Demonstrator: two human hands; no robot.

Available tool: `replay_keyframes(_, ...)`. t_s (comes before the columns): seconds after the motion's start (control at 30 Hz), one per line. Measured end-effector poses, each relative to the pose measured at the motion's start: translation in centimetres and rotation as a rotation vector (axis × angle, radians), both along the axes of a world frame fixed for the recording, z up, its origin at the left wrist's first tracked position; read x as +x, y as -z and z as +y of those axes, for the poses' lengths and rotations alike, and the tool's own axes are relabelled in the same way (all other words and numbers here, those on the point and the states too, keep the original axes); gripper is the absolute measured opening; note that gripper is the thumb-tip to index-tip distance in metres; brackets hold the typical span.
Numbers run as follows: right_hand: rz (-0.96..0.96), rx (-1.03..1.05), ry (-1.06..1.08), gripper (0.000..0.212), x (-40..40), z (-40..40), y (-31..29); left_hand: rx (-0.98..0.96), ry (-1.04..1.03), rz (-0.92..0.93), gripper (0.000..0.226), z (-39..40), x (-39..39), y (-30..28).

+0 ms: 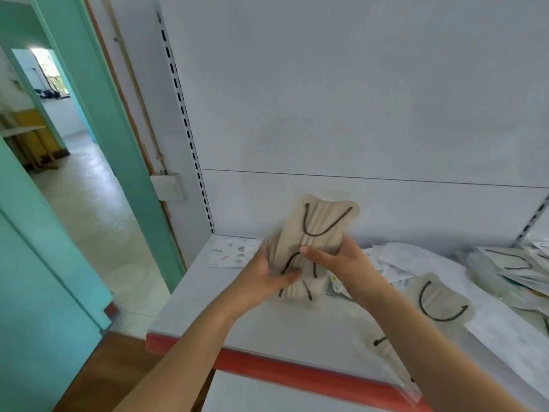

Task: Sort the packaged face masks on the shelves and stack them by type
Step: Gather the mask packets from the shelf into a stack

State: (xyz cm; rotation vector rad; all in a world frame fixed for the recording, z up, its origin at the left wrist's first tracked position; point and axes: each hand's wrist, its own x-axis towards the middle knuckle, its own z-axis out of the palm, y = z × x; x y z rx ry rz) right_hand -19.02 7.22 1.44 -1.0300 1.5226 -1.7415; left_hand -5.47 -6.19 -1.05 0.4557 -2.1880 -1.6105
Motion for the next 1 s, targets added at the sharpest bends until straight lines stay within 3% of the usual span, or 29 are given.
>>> replay_keyframes(0.13, -0.039, 0.015, 0.078, 0.024, 0.6, -1.5, -1.0, -0.013, -0.007, -0.042, 0.042, -0.2, 0.4, -0.2)
replay_keyframes(0.27, -0.173, -0.101, 0.069, 0.041, 1.0, -2.7, -2.3, 0.134, -0.003, 0.011, 0.049, -0.9, 1.3, -1.0)
replay_keyframes(0.47, 0.009, 0.184, -0.09, 0.048, 1.9, -2.7, 0.4, 0.182, -0.074, 0.066, 0.06, -0.9, 3.5, 1.2)
replay_keyframes(0.63, -0.027, 0.269, 0.072, 0.029, 1.9, -3.6, 1.9, 0.179, -0.088, -0.025, 0.051, -0.8, 3.5, 2.6)
replay_keyframes(0.77, -0.128, 0.395, 0.2, 0.041, 0.7, -5.6, 2.2, 0.236, -0.265, -0.12, 0.043, -2.5, 1.8, 1.2)
replay_keyframes(0.83, -0.156, 0.522, 0.198, 0.047, -0.1, -6.1, 3.0, 0.153, -0.236, -0.267, 0.036, -3.5, 0.9, 1.4)
replay_keyframes(0.9, -0.091, 0.628, 0.224, 0.039, -0.1, -5.9, 3.4, -0.065, -0.188, -0.377, 0.028, -4.0, 0.1, 2.4)
replay_keyframes(1.0, 0.117, 0.709, 0.294, 0.035, 0.0, -5.6, 3.4, -0.507, -0.412, -0.44, 0.042, -5.4, -0.1, 4.0)
